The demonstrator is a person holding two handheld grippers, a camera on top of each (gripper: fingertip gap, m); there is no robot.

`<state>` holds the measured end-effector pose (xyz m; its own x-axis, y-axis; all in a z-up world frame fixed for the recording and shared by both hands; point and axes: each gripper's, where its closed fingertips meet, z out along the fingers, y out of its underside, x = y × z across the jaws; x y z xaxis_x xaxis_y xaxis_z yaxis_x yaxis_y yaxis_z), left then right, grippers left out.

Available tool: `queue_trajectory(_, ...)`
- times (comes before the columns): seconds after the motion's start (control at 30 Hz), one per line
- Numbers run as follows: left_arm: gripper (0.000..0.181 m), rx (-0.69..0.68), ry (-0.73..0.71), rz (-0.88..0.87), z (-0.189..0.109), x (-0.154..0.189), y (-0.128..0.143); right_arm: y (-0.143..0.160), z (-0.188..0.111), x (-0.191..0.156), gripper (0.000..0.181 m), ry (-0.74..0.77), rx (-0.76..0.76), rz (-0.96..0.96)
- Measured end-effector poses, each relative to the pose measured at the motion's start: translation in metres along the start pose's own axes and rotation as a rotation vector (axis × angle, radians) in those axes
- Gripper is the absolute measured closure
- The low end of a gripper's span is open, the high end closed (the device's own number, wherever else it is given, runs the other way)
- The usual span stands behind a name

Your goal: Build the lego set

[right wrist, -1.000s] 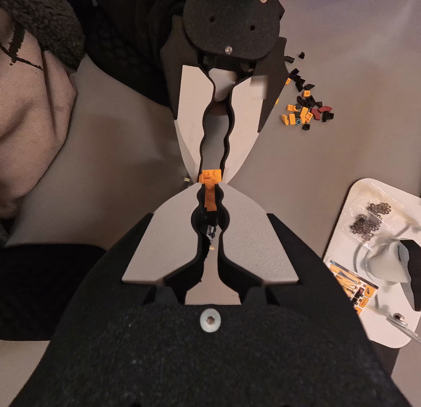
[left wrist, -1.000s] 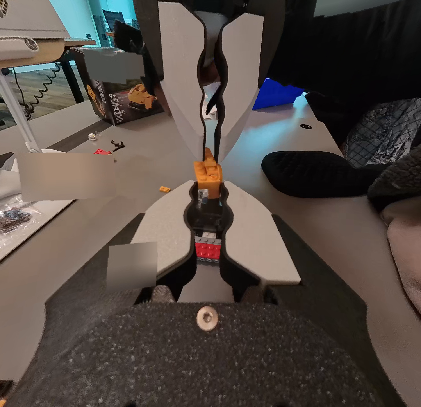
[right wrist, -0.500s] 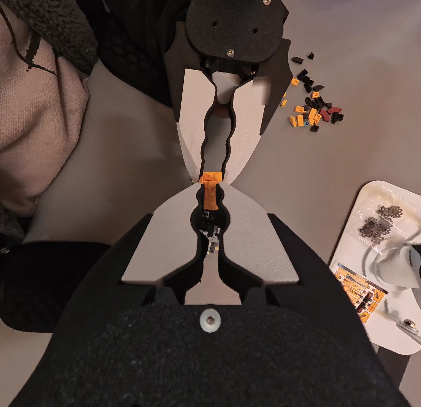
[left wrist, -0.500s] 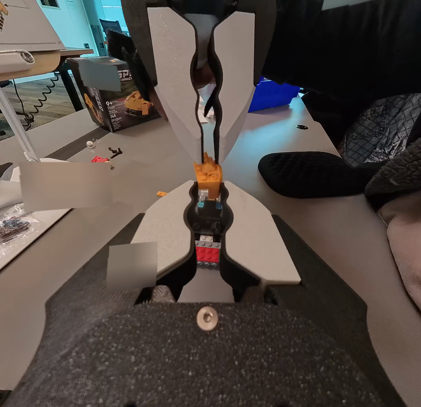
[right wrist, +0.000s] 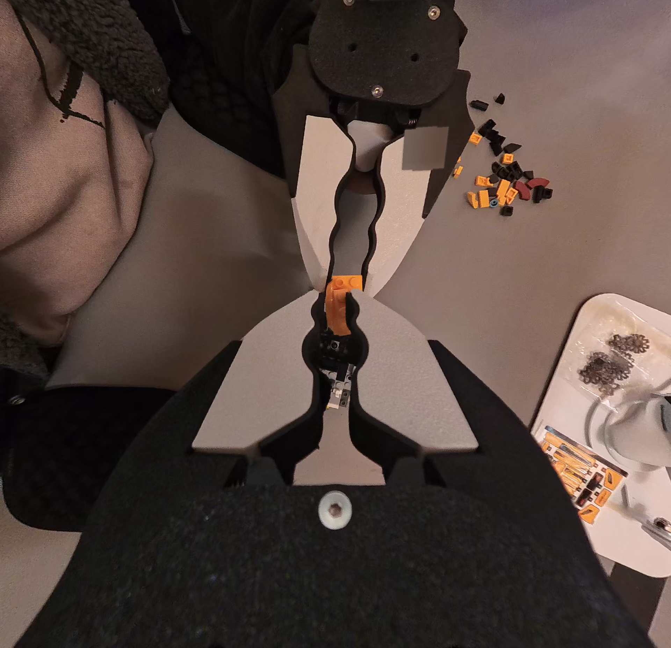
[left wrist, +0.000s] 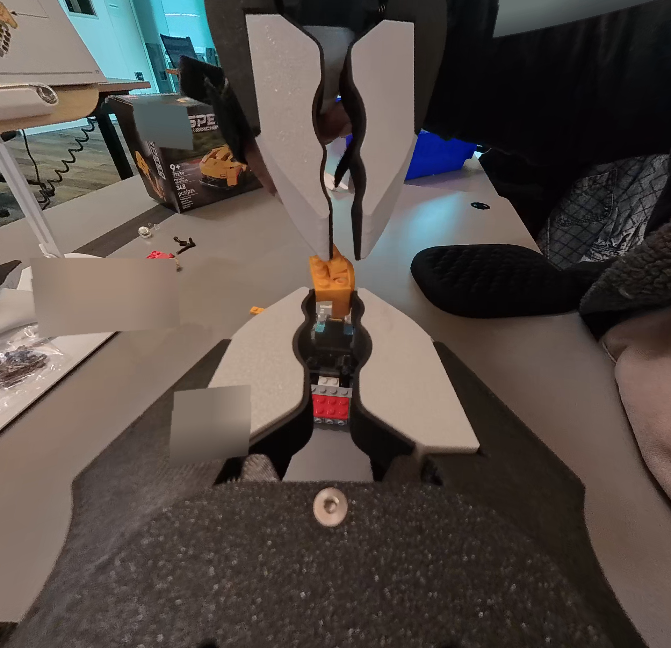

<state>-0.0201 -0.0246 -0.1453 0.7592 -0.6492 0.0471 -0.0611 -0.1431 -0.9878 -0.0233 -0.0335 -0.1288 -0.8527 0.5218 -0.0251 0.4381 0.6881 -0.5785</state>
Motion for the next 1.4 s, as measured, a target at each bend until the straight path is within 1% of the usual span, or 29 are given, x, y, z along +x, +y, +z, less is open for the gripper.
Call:
queue_trajectory(0.83,0.163,0.033,-0.013,-0.006,-0.003,-0.002,-0.006,-0.006,-0.003,0.001,0.167,0.065,0.038,-0.013)
queue_trajectory(1.4,0.163,0.044,-0.023,0.029,-0.003,-0.001,-0.008,-0.012,-0.005,0.001,0.165,0.092,0.072,-0.013)
